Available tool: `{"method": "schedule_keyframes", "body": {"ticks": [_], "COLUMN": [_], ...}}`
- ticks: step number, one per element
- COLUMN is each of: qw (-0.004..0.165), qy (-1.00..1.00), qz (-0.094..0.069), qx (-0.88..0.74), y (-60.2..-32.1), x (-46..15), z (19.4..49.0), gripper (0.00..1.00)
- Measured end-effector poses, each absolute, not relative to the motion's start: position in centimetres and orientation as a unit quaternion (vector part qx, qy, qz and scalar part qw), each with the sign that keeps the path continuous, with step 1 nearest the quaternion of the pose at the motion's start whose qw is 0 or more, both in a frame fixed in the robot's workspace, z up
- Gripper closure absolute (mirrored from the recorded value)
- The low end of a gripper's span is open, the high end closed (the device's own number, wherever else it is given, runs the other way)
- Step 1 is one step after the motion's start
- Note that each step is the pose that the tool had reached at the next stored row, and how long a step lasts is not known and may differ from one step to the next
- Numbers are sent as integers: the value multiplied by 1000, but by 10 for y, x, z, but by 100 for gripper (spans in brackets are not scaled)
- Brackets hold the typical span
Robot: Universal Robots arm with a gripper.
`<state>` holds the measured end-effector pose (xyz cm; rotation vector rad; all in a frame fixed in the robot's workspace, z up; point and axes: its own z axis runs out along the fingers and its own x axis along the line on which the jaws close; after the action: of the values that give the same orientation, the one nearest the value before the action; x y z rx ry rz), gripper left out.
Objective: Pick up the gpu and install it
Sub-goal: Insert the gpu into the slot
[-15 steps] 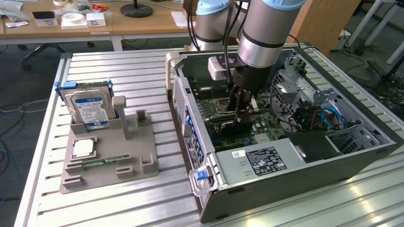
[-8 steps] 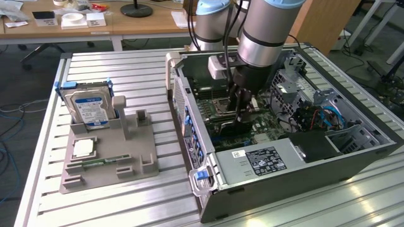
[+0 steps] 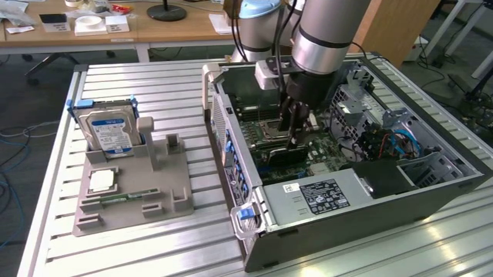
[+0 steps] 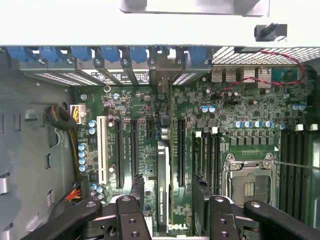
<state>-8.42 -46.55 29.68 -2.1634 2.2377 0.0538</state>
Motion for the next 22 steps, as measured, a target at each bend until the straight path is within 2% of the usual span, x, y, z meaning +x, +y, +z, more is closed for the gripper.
{"method": "schedule_keyframes", "body": {"ticks": [10, 22], "qw": [14, 14], "qy": [719, 719], "qz": [17, 17], "qx": [-695, -695], "y": [-466, -466], "x": [-84, -84], "z": [314, 319], "gripper": [48, 48]}}
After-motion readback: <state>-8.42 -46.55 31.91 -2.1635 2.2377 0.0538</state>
